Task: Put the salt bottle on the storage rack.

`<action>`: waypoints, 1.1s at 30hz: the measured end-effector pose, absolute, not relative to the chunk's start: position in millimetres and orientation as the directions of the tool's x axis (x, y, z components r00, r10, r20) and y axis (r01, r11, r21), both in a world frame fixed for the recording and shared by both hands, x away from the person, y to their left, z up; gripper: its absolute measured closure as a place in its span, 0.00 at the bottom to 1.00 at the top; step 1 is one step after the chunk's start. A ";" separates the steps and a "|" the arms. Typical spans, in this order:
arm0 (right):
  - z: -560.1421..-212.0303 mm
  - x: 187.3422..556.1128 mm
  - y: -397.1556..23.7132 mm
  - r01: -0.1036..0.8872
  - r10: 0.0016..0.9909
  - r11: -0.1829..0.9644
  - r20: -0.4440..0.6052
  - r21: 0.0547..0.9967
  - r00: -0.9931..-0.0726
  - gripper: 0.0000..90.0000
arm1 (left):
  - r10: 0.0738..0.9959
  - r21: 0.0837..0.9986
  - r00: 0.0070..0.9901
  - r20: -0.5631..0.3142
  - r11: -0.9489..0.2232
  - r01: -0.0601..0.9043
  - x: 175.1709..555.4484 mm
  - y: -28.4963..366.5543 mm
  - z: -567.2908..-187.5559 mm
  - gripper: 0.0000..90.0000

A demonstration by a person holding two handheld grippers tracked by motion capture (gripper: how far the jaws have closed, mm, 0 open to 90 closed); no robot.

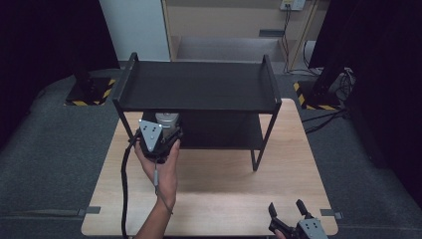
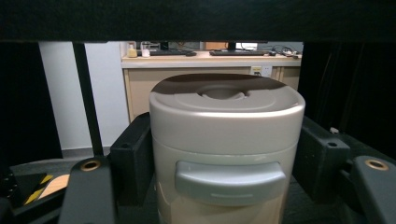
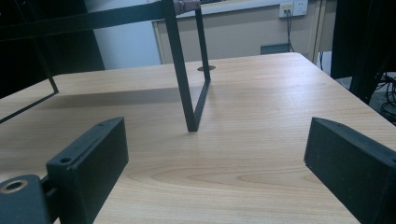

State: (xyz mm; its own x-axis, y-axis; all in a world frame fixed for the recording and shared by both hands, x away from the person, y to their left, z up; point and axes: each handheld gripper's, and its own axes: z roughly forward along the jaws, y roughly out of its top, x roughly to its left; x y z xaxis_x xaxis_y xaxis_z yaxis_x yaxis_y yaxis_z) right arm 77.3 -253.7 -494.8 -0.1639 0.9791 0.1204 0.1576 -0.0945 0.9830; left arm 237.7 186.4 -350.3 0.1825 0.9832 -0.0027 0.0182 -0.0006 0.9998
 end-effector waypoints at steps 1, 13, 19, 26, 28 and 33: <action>-494.8 77.4 -253.8 0.158 0.979 -0.096 0.121 0.983 -0.162 0.07 | 0.984 1.000 0.177 -0.004 0.000 0.020 239.1 186.8 -350.5 0.34; -495.4 82.5 -252.8 0.164 0.980 -0.094 0.120 0.982 -0.159 0.07 | 0.989 1.000 0.150 0.009 -0.012 0.020 252.2 184.2 -358.3 0.34; -494.3 84.2 -252.7 0.167 0.980 -0.092 0.119 0.982 -0.158 0.07 | 0.990 1.000 0.141 0.006 -0.009 0.016 256.8 182.0 -362.7 0.34; -493.8 85.6 -252.6 0.168 0.981 -0.091 0.118 0.982 -0.157 0.07 | 0.991 1.000 0.134 0.007 -0.010 0.018 258.8 180.5 -362.1 0.34; -493.9 86.0 -252.3 0.169 0.980 -0.089 0.117 0.982 -0.159 0.07 | 0.991 1.000 0.133 0.008 -0.011 0.018 258.8 180.3 -362.1 0.34; -494.2 86.3 -251.2 0.170 0.980 -0.090 0.118 0.981 -0.162 0.07 | 0.991 1.000 0.137 0.007 -0.010 0.020 259.2 181.5 -361.6 0.34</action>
